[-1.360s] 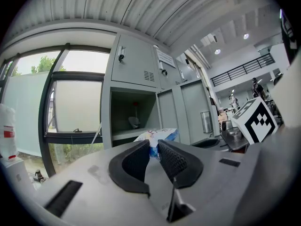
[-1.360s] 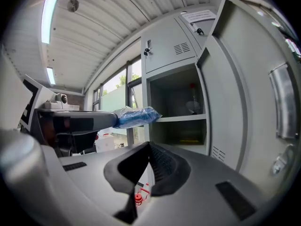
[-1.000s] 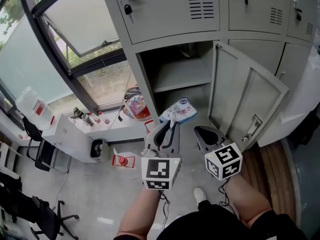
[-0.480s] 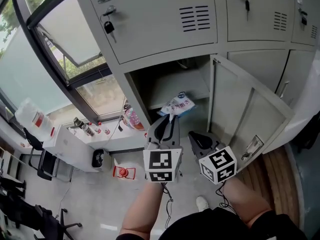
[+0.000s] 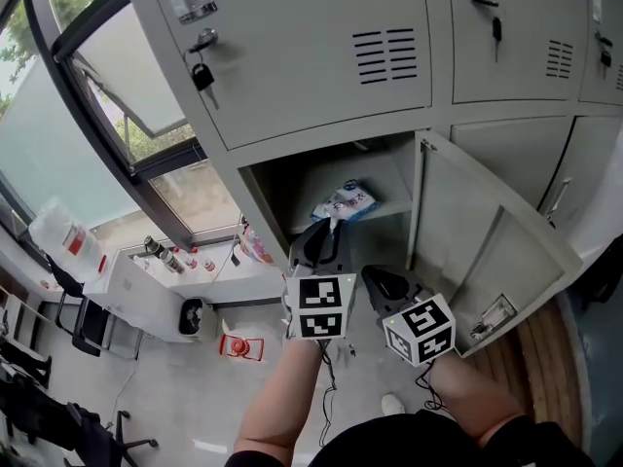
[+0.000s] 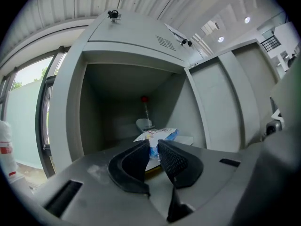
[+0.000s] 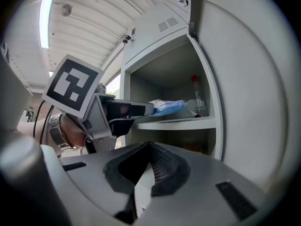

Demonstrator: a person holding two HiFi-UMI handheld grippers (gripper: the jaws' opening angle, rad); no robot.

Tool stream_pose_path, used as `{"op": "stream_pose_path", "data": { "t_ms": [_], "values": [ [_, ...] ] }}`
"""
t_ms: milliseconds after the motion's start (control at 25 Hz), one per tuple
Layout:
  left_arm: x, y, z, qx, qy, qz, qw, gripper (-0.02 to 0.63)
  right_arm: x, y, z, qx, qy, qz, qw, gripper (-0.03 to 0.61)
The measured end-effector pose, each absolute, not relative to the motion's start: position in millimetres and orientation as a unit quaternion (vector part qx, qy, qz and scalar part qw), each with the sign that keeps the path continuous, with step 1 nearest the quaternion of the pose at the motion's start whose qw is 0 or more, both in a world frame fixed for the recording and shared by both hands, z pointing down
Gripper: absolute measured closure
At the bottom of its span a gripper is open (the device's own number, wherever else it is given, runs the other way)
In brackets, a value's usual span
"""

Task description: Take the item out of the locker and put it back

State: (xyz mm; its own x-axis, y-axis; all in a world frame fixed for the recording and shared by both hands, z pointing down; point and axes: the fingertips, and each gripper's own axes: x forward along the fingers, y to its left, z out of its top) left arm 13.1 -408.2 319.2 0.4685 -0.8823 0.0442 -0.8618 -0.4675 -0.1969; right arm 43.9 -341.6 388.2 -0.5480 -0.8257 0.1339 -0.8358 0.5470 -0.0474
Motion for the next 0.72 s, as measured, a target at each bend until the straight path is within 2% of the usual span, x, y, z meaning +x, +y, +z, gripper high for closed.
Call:
{"op": "stream_pose_path", "data": {
  "t_ms": [720],
  "values": [
    [25, -470, 344, -0.838, 0.528, -0.12, 0.066, 0.537, 48, -371, 398, 0.478, -0.875, 0.065, 0.053, 0.526]
  ]
}}
